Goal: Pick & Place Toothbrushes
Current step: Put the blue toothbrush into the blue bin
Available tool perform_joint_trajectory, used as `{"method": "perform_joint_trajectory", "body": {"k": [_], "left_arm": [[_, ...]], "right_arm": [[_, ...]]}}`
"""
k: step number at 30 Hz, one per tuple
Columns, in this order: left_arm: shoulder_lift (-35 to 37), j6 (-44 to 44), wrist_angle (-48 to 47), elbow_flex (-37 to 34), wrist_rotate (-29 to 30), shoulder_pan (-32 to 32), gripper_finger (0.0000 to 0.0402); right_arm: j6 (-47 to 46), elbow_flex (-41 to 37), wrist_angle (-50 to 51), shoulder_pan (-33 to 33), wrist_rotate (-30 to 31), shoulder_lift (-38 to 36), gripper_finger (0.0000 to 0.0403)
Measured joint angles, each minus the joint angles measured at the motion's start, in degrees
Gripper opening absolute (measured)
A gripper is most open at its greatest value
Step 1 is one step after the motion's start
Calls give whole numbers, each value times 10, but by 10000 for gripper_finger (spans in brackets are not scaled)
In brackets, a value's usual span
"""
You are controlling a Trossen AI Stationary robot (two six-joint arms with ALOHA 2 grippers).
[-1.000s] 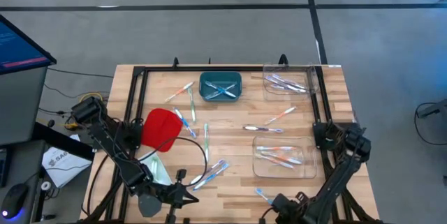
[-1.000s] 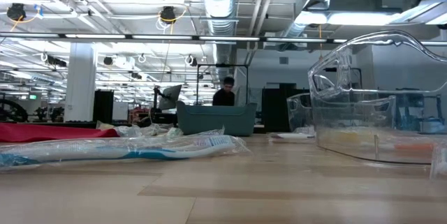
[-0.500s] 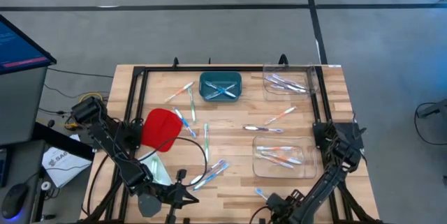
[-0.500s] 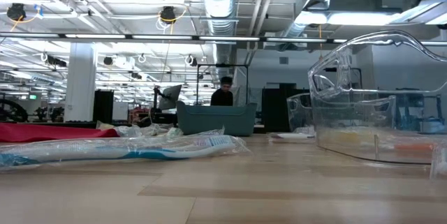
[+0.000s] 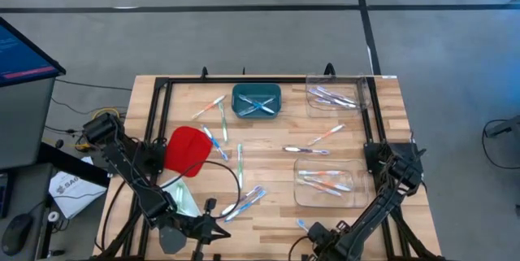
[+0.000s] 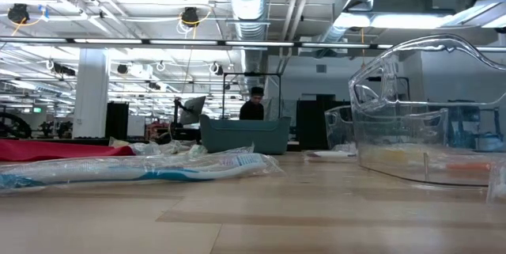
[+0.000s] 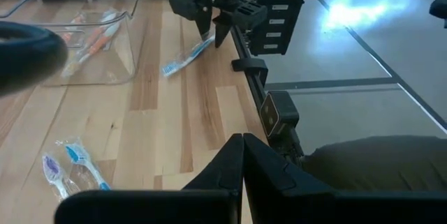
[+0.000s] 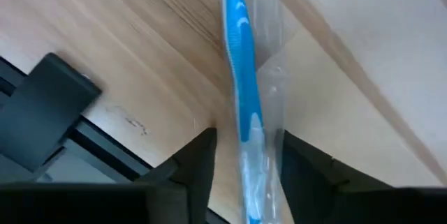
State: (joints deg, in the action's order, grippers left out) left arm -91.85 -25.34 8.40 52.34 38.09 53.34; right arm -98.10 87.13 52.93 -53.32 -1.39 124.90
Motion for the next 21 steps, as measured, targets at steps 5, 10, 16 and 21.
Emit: {"method": "perform_joint_trajectory", "body": {"k": [5, 10, 16, 21], "left_arm": [[0, 10, 5, 0, 0, 0, 2], [0, 11, 7, 0, 0, 0, 2], [0, 11, 7, 0, 0, 1, 2], [0, 24, 8, 0, 0, 6, 2]], "right_arm": [[-16, -1, -4, 1, -17, 0, 93], [-15, -1, -7, 8, -24, 0, 16], [-9, -1, -3, 10, -4, -3, 15], [12, 21, 27, 3, 66, -12, 10]]}}
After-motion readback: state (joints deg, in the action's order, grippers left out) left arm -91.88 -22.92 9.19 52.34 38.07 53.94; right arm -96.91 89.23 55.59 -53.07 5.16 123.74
